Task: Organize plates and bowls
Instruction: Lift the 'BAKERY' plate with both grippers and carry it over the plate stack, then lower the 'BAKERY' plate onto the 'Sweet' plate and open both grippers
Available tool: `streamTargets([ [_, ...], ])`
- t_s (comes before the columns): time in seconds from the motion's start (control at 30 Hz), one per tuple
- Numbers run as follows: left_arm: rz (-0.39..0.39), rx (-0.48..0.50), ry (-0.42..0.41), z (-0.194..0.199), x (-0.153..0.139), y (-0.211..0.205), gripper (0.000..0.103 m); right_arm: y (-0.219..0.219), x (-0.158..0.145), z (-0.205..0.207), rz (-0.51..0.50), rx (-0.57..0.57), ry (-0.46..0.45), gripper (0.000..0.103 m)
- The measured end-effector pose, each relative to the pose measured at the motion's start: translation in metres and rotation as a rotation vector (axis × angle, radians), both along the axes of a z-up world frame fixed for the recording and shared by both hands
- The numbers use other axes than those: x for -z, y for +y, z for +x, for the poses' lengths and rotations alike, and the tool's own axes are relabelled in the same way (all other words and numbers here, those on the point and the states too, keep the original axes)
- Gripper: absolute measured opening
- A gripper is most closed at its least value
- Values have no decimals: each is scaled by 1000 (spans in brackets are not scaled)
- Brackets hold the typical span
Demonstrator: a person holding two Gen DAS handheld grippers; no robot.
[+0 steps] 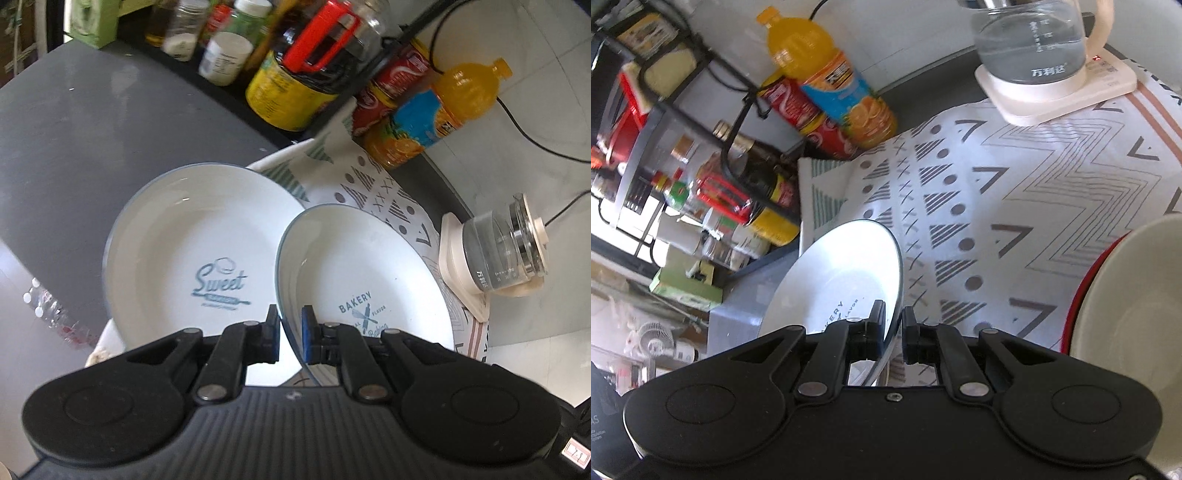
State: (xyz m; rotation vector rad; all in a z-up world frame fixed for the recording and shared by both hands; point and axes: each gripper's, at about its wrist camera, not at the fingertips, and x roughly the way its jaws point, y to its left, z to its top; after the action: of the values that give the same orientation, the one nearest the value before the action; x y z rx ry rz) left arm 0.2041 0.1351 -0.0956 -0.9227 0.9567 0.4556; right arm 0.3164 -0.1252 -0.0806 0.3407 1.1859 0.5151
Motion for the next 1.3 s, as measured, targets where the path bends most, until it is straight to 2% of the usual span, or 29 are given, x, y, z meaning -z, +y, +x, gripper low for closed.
streamTargets([
  [0.3,7,-58,-5,-41,-3,6,9,16,-5,-27,13,-54,-4,8],
  [0.5,-10,-91,11,-60,8,14,9,31,-1,-37,-13,-104,0,9],
  [0.93,-22,-78,107,-51,40,18,9,42,27,-36,-69,-125,46,10],
  [1.3,-28,-81,150,-40,49,29,10,54,33,-31,-98,-158,52,10],
])
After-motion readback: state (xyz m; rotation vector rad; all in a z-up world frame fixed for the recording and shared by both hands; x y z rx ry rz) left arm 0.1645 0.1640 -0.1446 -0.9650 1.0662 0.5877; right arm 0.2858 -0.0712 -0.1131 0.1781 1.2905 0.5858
